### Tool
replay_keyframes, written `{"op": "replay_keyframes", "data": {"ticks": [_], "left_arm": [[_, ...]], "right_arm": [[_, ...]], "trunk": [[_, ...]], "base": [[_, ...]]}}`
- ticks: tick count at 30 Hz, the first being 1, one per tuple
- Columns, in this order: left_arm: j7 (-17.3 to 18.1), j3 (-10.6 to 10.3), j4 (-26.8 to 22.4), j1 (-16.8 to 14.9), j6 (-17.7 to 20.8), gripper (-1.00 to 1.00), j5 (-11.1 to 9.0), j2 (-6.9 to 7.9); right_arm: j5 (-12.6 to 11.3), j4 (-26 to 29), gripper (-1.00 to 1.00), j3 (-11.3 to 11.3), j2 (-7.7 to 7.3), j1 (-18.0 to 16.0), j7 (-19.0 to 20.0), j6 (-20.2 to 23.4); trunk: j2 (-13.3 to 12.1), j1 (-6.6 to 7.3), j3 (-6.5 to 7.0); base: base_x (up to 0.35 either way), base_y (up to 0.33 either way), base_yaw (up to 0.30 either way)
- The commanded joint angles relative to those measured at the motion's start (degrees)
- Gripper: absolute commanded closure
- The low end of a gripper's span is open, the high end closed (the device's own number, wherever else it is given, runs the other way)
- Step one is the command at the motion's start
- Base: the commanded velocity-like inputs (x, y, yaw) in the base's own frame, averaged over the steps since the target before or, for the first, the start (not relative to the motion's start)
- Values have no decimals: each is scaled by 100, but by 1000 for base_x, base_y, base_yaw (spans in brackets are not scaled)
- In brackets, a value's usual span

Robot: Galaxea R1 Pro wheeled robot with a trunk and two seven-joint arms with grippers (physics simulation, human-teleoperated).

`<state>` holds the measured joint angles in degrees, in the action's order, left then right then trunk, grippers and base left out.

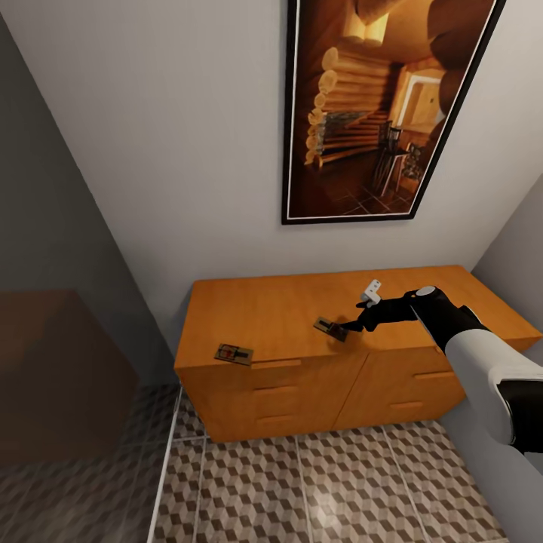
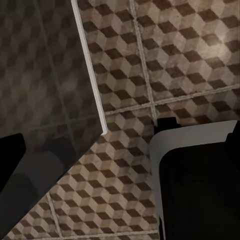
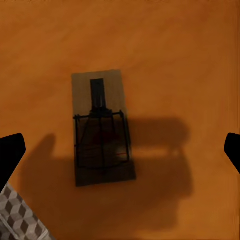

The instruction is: Take the four mousetraps from the cabinet in the bathroom and place them on the bathroom floor. Make sure all four end up on the same floor surface, and ensure that at least two of them are either under or directly next to the same bathroom sink.

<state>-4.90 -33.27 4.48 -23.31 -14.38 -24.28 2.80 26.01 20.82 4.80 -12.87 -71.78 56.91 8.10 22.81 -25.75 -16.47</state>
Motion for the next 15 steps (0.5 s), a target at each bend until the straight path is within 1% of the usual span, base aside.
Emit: {"op": "replay_keyframes", "data": {"ticks": [1,6,15], "left_arm": [[-2,-48,18,-7,-30,-100,-38,-5],[-2,-48,18,-7,-30,-100,-35,-7],[-2,-48,18,-4,-30,-100,-35,-7]], "right_arm": [[-17,12,-100,29,-5,-3,19,45],[-17,11,-100,30,-7,0,78,3],[-10,10,-100,30,-13,2,334,-17]], "trunk": [[11,-3,-10],[11,-3,-10],[11,-3,-10]], "base": [[21,-18,0],[9,-8,0],[2,-2,0]]}}
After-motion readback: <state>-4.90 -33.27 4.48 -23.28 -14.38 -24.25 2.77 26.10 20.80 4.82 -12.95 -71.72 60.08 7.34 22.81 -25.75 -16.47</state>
